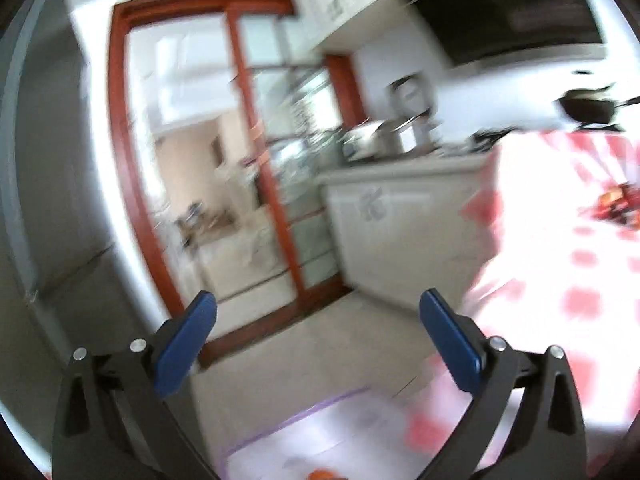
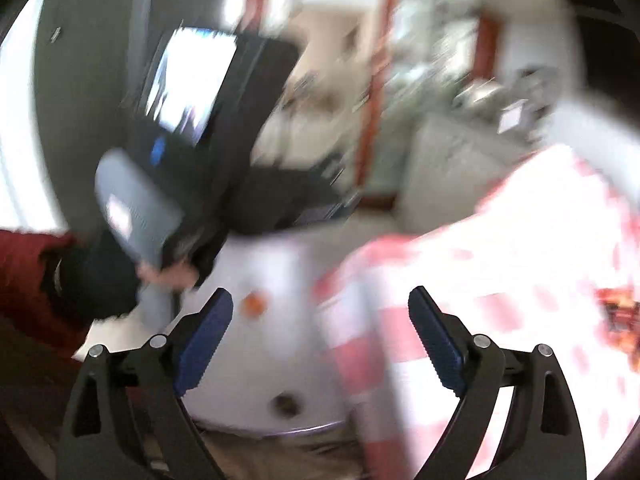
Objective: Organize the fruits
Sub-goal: 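Move both grippers back toward the fruits on the table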
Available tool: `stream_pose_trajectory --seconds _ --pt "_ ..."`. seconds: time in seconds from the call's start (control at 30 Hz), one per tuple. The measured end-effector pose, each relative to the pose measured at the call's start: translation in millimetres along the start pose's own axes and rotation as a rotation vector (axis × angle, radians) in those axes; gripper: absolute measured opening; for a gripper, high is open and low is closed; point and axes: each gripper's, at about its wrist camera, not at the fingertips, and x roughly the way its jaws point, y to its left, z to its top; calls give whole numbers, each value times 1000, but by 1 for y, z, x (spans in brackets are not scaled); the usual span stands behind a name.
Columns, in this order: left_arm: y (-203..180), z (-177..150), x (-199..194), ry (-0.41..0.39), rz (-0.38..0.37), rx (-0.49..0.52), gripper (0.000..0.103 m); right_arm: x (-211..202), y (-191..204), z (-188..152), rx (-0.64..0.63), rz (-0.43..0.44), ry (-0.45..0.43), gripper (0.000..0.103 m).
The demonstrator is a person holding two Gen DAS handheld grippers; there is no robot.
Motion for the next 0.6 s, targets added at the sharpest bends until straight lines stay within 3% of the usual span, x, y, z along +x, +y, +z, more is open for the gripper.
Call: stream_pose_trajectory --seconds 0.13,0.3,0.37,0.5,0.6 --pt "-67 45 -1 32 -267 8 102 -76 -84 -10 132 -265 -183 87" --pt "-180 72 22 152 -521 81 102 -139 -175 -56 387 -542 -221 87" --pt "-224 66 17 190 -564 124 102 -166 -207 -78 497 -630 -201 87" --pt "-324 65 20 249 -655 212 102 -180 -289 -128 727 -760 -165 87" --pt "-385 61 39 326 -691 186 102 -190 -342 -171 806 -841 -126 87"
